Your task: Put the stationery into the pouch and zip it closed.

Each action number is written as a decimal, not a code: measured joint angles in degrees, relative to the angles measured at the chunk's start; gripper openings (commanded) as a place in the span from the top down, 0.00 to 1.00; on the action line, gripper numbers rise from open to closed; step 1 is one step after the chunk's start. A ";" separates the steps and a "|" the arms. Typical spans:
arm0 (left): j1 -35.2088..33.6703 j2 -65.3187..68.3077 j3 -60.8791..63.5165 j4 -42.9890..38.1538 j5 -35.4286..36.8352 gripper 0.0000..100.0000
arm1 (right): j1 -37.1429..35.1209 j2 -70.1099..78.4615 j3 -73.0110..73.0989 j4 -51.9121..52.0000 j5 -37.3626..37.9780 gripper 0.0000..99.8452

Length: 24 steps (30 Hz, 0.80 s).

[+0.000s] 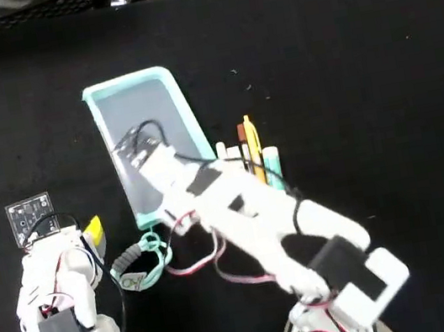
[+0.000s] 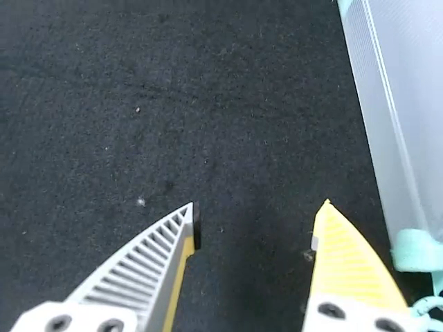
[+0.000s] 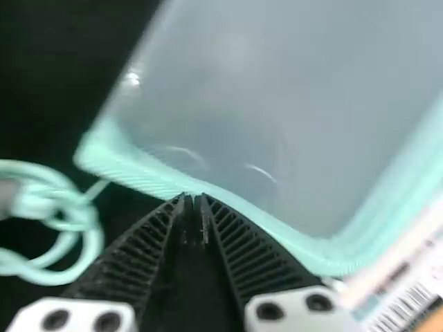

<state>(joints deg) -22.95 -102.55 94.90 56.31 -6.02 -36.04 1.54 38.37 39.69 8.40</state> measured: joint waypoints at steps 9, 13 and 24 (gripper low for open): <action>0.00 0.00 0.00 -0.09 0.00 0.72 | 3.16 -3.69 -0.97 6.59 0.00 0.95; -0.53 0.00 0.00 -0.09 0.26 0.73 | -0.26 -10.73 0.62 9.14 0.00 0.95; -14.59 0.00 0.00 -3.16 7.74 0.80 | -11.34 -15.74 17.93 -16.00 0.00 0.95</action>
<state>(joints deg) -37.54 -102.55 94.90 53.14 1.71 -47.38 -14.20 56.31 23.69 8.40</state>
